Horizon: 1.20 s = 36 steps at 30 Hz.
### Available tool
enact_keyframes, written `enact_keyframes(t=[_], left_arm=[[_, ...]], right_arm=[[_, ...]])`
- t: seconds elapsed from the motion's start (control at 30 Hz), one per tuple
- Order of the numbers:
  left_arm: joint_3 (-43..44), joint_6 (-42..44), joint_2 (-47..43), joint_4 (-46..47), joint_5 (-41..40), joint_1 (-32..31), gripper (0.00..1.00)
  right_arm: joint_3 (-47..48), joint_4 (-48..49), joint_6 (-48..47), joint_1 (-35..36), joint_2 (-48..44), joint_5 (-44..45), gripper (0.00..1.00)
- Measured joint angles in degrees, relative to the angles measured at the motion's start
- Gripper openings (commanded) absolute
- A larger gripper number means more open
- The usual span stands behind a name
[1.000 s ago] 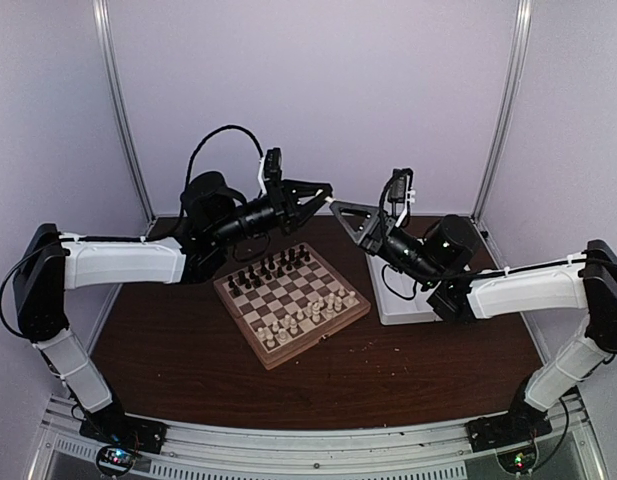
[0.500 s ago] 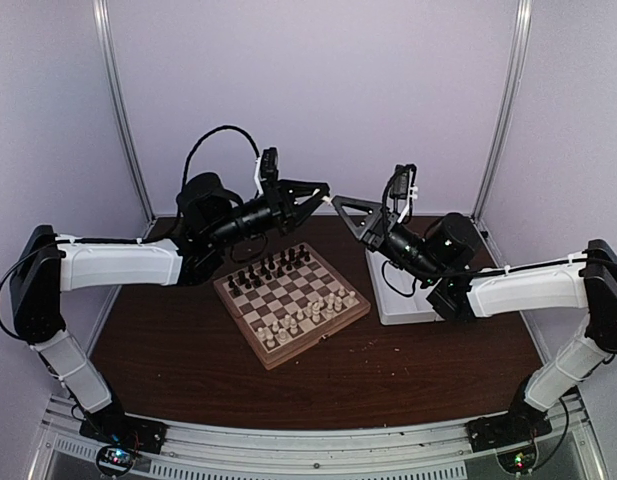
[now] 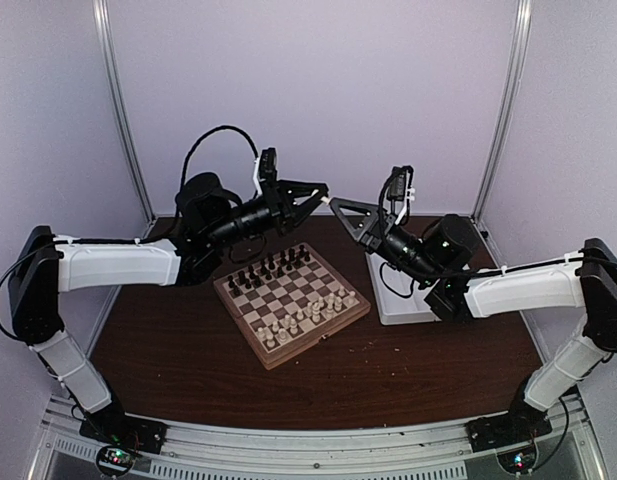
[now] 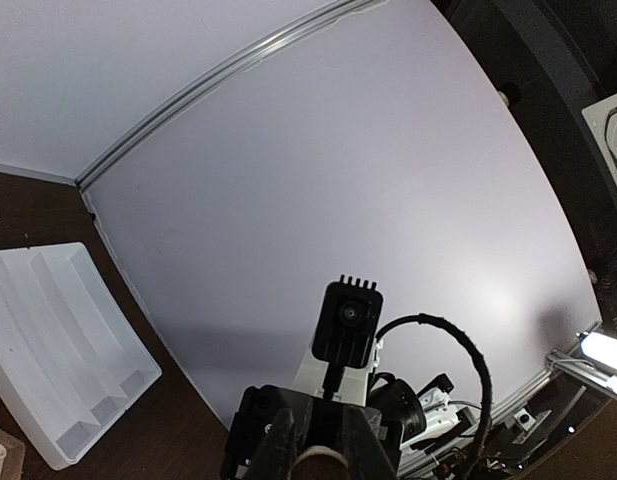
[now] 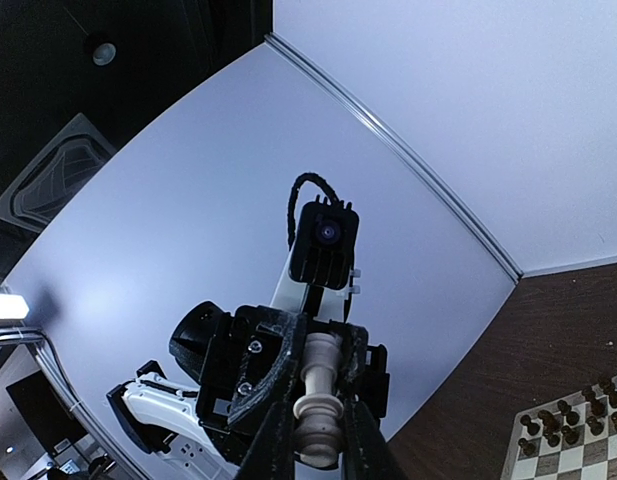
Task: Set up the chess pieces on the board
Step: Place the chess piece on the chessboard.
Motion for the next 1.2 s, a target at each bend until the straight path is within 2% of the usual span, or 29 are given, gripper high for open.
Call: enact_keyframes(t=[0.07, 0.13, 0.27, 0.37, 0.5, 0.63, 0.8, 1.07, 1.2], left_arm=[[-0.04, 0.13, -0.15, -0.20, -0.02, 0.00, 0.13], [-0.04, 0.35, -0.28, -0.48, -0.09, 0.00, 0.32], [-0.44, 2.54, -1.38, -2.49, -0.15, 0.33, 0.60], [-1.90, 5.62, -4.50, -7.19, -0.72, 1.29, 0.71], [-4.37, 11.08, -11.47, -16.87, -1.81, 4.09, 0.74], [-5.18, 17.88, -18.32, -28.50, -3.85, 8.07, 0.76], [-5.27, 28.33, -25.00, -43.71, -9.92, 10.05, 0.79], [-5.16, 41.88, -28.74, -61.13, -19.85, 10.05, 0.83], [-4.61, 45.46, -29.07, -65.33, -23.65, 10.05, 0.83]], right_arm=[[0.00, 0.07, 0.07, 0.00, 0.00, -0.04, 0.00], [0.00, 0.04, 0.09, 0.02, 0.00, -0.07, 0.00], [0.00, -0.70, -0.22, 0.02, -0.09, -0.02, 0.00], [0.00, -3.48, -1.38, 0.02, -0.70, -0.02, 0.00], [0.85, -12.15, -4.33, 0.00, -2.67, -0.04, 0.00], [6.78, -29.27, -9.68, 0.02, -4.33, -0.26, 0.00], [17.73, -53.02, -18.21, 0.13, -4.24, -0.81, 0.00], [34.99, -86.84, -30.38, 3.34, 1.95, 0.17, 0.00], [41.94, -98.16, -34.34, 5.84, 7.56, 1.53, 0.00]])
